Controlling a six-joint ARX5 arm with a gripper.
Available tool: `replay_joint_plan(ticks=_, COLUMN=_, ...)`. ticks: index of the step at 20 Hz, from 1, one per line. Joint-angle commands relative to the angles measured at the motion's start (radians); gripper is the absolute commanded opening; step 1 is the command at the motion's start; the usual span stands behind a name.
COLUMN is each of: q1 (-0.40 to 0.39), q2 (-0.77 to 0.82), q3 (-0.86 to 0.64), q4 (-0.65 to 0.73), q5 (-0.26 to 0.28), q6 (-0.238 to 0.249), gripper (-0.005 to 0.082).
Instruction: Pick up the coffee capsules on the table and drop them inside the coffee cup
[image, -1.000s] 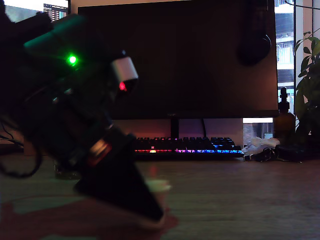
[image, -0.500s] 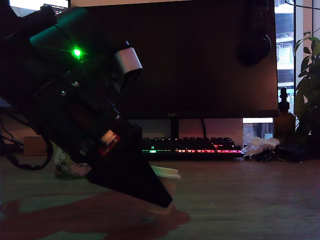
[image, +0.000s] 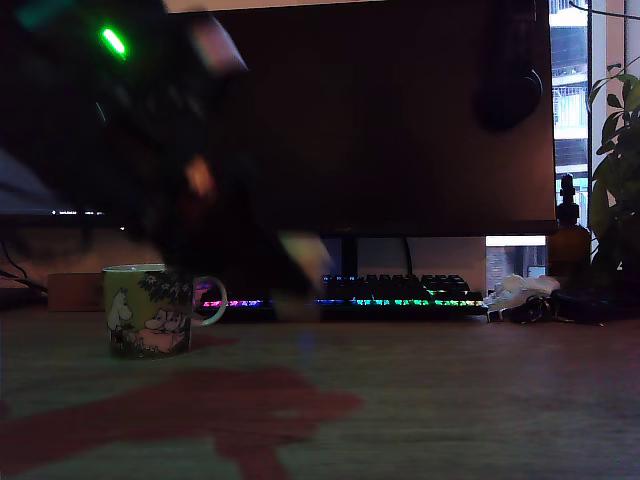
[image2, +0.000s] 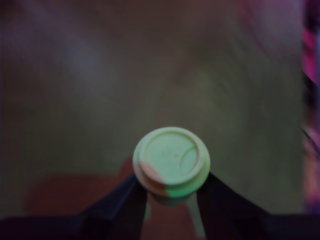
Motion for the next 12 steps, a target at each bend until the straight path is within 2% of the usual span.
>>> replay_joint_plan(ticks=1, q1=0.029, q2=-0.034, q3=0.006, q4=-0.002, q5=0.002, q6=0.01, gripper=0.0208)
replay_joint_plan(ticks=6, q1=0.153, q2=-0.1, q3=0.006, q4=-0.007, q5=0.002, q6=0.011, gripper=0.0208)
replay_joint_plan(ticks=12, q1=0.301, q2=-0.105, q3=0.006, q4=0.004, q5=0.002, q6=0.011, gripper=0.0208)
